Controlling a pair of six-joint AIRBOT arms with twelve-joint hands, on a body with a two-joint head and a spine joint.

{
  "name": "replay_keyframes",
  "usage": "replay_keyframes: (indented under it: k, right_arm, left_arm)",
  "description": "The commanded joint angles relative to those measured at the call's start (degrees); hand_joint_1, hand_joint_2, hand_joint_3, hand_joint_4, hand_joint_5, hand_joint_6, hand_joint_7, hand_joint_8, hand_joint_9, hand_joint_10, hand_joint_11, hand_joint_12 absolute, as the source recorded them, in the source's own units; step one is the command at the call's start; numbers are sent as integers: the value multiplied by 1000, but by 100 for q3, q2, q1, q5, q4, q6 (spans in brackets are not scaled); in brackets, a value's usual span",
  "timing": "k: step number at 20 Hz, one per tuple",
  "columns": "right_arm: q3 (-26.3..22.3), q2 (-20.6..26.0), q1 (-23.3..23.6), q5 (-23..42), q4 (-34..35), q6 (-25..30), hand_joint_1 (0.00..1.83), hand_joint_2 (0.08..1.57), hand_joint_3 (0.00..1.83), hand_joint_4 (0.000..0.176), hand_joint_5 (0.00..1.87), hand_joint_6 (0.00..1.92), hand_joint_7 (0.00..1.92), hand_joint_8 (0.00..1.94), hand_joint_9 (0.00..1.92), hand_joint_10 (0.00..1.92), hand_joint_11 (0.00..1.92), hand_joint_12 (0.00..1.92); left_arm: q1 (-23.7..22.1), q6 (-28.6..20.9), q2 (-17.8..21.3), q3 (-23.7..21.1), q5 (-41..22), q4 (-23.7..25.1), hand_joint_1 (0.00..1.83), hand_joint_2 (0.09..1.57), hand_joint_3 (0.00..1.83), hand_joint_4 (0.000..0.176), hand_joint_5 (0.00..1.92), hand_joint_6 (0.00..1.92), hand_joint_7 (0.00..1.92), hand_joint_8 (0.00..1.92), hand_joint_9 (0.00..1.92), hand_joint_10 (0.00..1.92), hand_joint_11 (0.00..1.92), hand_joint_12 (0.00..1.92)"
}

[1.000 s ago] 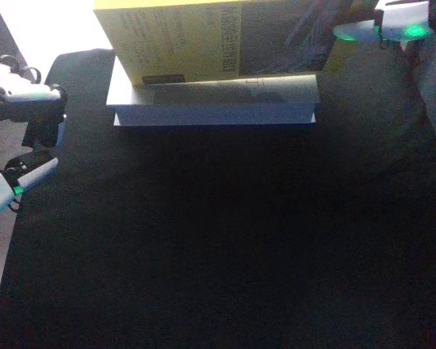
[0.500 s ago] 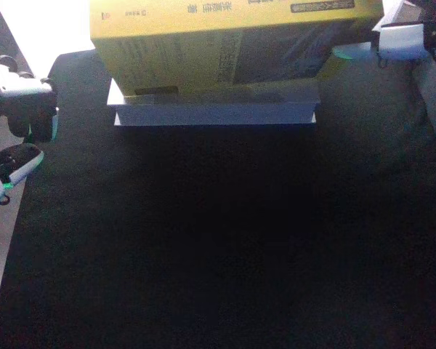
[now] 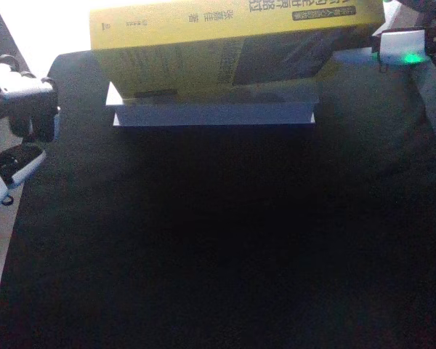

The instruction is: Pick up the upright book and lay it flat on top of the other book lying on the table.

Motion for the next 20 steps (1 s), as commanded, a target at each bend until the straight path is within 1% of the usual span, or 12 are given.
replay_keyframes:
  k: [1,2,3,4,5,7,10,13,14,15,16,20]
  right_arm:
    - [34,-21,1,337,71,-24,1311,1343,0,0,568,1428,775,1456,781,1640,827,1915]
    - [68,-59,20,337,73,-24,1328,1349,0,0,538,1429,749,1482,739,1653,837,1914]
    - [85,-60,91,337,73,-24,1325,1353,0,0,545,1416,739,1545,677,1682,769,1920]
    - [96,-61,153,337,69,-25,1318,1361,0,0,558,1401,700,1620,626,1733,729,1921]
    - [129,-64,274,336,72,-90,1201,1357,0,0,662,1288,775,1666,867,1905,878,1921]
    - [124,-63,273,336,69,-90,1195,1357,0,0,637,1323,801,1628,955,1848,931,1921]
    - [125,-49,262,335,67,-90,1211,1357,0,0,609,1407,806,1551,891,1803,913,1921]
    - [113,-48,211,335,31,-90,1210,1315,0,0,685,1313,876,1453,946,1709,894,1921]
    - [115,-48,211,335,9,-90,1311,1316,0,0,601,1396,803,1410,785,1615,833,1898]
    - [120,-50,211,333,1,-91,1222,1316,0,0,639,1401,879,1373,900,1630,859,1904]
    - [135,-73,212,305,-1,-165,1317,1302,0,0,596,1391,816,1378,793,1580,857,1892]
    - [418,-340,214,-107,3,-297,1187,1322,0,0,684,1346,851,1449,830,1690,698,1919]
  left_arm:
    - [-35,12,17,27,-712,42,872,1256,0,175,693,1403,670,743,555,989,277,1520]
    - [-35,12,15,29,-713,42,1066,1262,0,58,687,1361,724,1301,562,1002,285,1533]
    - [-35,12,11,34,-712,42,1102,1267,1,36,675,1375,725,1423,563,992,305,1502]
    - [-35,12,6,39,-709,42,1112,1264,0,36,683,1372,732,1428,580,973,314,1487]
    - [-36,11,1,44,-713,42,1114,1263,0,35,670,1401,745,1403,617,877,340,1448]
    - [-37,11,-5,47,-713,42,1113,1270,1,21,645,1421,750,1412,641,852,343,1452]
    - [-35,5,-6,47,-714,38,1122,1267,1,0,643,1386,762,1432,625,904,252,1547]
    - [-35,-5,-10,50,-712,27,1102,1282,1,25,655,1395,700,1500,551,1091,261,1609]
    - [-35,-9,-14,50,-711,26,1099,1286,1,26,647,1406,695,1507,537,1106,235,1633]
    - [-35,-10,-20,55,-709,26,1098,1290,0,19,639,1407,692,1524,526,1122,236,1633]
    - [-35,-16,-25,62,-709,26,1113,1281,1,0,626,1402,735,1483,547,1085,248,1573]
    - [-35,-51,-48,100,-720,27,1119,1277,1,0,624,1397,751,1466,569,1015,248,1504]
